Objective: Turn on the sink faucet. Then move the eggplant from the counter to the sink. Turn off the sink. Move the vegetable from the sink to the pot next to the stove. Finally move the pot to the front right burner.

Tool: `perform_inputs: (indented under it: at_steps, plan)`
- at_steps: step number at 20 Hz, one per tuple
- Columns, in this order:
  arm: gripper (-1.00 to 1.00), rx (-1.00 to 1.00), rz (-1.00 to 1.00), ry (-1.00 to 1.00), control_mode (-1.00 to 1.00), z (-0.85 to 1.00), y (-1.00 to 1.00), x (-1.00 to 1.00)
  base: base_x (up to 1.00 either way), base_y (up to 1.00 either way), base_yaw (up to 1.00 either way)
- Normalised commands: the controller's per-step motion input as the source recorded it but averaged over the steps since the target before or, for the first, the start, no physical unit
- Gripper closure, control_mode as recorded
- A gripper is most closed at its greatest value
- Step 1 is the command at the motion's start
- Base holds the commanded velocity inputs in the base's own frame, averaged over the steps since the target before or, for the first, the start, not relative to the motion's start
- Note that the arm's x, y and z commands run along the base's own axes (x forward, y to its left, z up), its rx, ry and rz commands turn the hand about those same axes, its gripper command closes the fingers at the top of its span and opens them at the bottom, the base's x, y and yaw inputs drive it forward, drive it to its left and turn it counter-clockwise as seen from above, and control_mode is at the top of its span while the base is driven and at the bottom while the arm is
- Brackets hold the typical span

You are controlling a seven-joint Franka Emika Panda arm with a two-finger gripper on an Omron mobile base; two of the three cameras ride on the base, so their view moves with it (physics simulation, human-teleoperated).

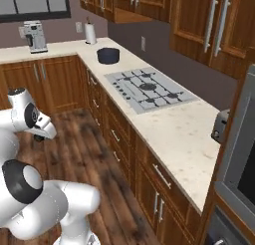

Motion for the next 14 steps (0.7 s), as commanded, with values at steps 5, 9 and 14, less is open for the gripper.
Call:
perform_inputs:
  at_steps: [5, 9, 14]
  plan:
    - [1.0, 0.0, 0.0, 0.0, 1.0, 0.0, 0.0, 0.0, 0.93, 0.2, -0.31]
    - [1.0, 0.0, 0.0, 0.0, 1.0, 0.0, 0.0, 0.0, 0.93, 0.25, -0.31]
    - [1.0, 0.0, 0.0, 0.0, 1.0, 0.0, 0.0, 0.0, 0.83, 0.41, -0.33]
